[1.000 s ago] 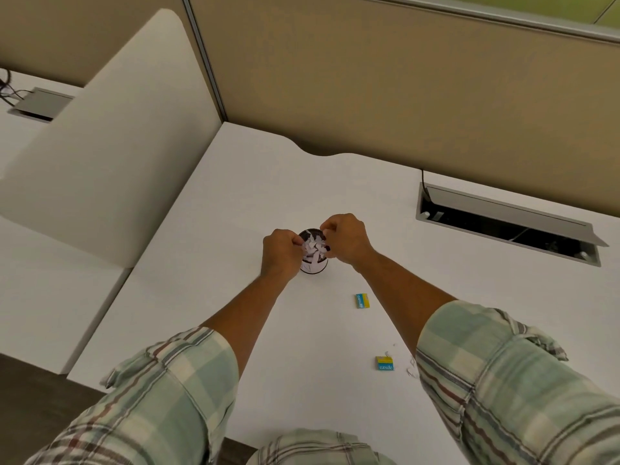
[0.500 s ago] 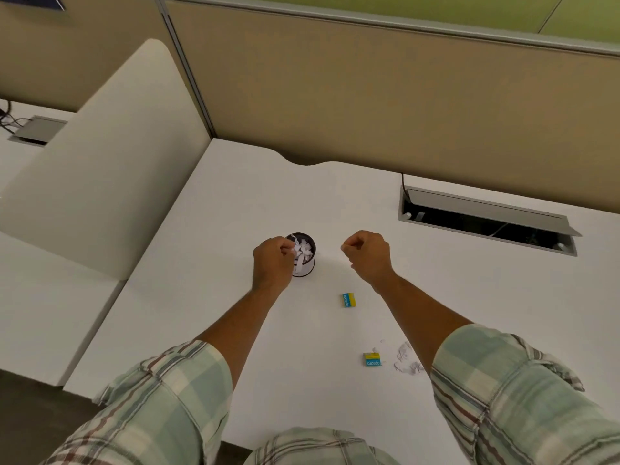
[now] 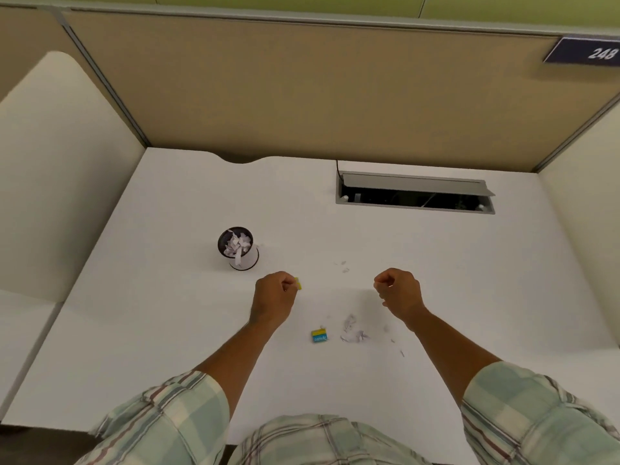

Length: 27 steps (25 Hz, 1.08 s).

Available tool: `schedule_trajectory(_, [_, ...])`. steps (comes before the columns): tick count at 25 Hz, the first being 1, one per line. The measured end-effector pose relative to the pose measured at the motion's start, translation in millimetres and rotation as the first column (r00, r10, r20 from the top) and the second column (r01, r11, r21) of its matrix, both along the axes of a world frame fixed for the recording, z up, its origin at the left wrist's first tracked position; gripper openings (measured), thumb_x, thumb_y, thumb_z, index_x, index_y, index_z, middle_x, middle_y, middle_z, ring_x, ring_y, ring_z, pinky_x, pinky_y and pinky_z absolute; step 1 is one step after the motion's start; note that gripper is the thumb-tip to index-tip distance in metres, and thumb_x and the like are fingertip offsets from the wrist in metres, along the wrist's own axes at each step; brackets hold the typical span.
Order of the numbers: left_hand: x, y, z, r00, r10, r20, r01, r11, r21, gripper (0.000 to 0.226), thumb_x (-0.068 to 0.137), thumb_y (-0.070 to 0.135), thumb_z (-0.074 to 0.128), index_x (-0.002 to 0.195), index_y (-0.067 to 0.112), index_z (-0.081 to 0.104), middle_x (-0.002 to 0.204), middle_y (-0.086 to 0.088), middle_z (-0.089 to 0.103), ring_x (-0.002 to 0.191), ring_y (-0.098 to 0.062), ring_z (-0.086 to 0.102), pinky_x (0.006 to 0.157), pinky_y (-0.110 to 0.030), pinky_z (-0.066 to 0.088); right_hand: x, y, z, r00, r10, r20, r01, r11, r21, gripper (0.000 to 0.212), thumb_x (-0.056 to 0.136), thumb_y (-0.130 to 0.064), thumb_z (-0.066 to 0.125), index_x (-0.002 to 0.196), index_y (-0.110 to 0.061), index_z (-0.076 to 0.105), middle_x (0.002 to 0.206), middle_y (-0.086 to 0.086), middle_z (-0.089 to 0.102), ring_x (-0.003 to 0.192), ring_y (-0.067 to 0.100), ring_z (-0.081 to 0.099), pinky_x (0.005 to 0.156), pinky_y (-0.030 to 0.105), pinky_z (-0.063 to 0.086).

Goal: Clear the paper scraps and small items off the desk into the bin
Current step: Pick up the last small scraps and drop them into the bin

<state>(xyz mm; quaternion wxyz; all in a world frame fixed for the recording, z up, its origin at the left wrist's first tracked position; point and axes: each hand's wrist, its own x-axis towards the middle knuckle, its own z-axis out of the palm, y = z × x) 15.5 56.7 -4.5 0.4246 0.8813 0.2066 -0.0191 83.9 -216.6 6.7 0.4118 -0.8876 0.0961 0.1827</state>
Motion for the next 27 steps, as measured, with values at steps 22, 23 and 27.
schedule_trajectory(22, [-17,-171,-43,0.83,-0.36,-0.426,0.498,0.822,0.276,0.073,0.072,0.049,0.084,0.129,0.018,0.051,0.125,-0.008,0.047,0.111,-0.026,0.054,0.088,-0.036,0.055,-16,-68,-57,0.816,0.537,-0.215,-0.575,0.71,-0.407,0.073,0.087,-0.046,0.073,0.145,-0.021,0.039,0.136,0.009,0.036,0.12,0.03,0.046,0.093,0.047,0.056])
schedule_trajectory(23, [-18,-174,-44,0.832,-0.358,-0.424,0.496,0.822,0.279,0.068,0.076,0.042,0.084,0.13,0.019,0.051,0.126,-0.008,0.048,0.111,-0.025,0.055,0.088,-0.035,0.056,-17,-64,-59,0.793,0.568,-0.22,-0.603,0.682,-0.413,0.073,0.086,-0.043,0.075,0.146,-0.021,0.039,0.136,0.009,0.035,0.119,0.03,0.047,0.092,0.047,0.056])
schedule_trajectory(27, [-23,-176,-50,0.847,-0.357,-0.395,0.464,0.859,0.217,0.053,0.085,0.022,0.079,0.133,0.018,0.058,0.124,-0.007,0.053,0.109,-0.021,0.06,0.09,-0.027,0.053,-26,-60,-65,0.741,0.647,-0.181,-0.654,0.633,-0.414,0.051,0.091,-0.017,0.07,0.138,-0.018,0.051,0.131,0.01,0.042,0.113,0.03,0.053,0.089,0.044,0.058])
